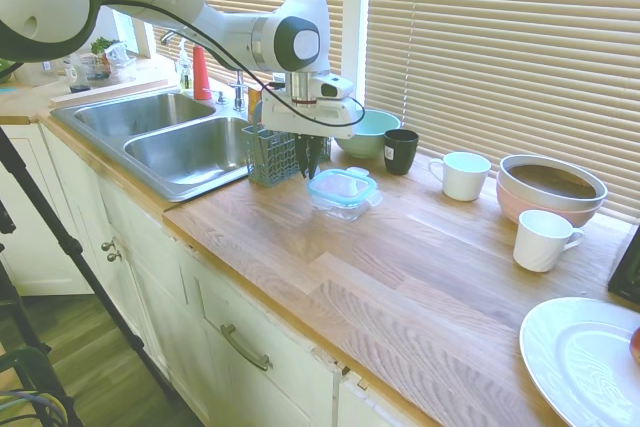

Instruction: Cover the lid of the food container

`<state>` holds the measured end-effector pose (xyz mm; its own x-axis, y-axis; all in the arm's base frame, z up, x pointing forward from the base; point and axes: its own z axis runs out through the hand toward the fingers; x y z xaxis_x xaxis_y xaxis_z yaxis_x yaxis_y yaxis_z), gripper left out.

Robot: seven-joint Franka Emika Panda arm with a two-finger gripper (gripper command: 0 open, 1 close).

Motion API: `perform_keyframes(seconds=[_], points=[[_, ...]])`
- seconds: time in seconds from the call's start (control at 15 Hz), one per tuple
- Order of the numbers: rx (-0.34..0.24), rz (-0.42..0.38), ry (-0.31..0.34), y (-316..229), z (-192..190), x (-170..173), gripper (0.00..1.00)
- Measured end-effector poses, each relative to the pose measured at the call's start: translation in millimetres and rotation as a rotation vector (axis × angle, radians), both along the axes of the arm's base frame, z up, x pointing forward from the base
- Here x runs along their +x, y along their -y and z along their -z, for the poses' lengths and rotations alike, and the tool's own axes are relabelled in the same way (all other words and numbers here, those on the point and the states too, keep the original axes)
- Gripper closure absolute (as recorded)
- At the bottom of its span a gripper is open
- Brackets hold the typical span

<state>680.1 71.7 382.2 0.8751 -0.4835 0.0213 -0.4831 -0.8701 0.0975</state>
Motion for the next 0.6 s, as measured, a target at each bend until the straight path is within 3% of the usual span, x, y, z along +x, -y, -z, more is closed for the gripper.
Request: perform_keyframes(seconds=[0.6], points=[[0.034, 0.042, 0.007, 2.0, 0.9, 1.4, 0.0]])
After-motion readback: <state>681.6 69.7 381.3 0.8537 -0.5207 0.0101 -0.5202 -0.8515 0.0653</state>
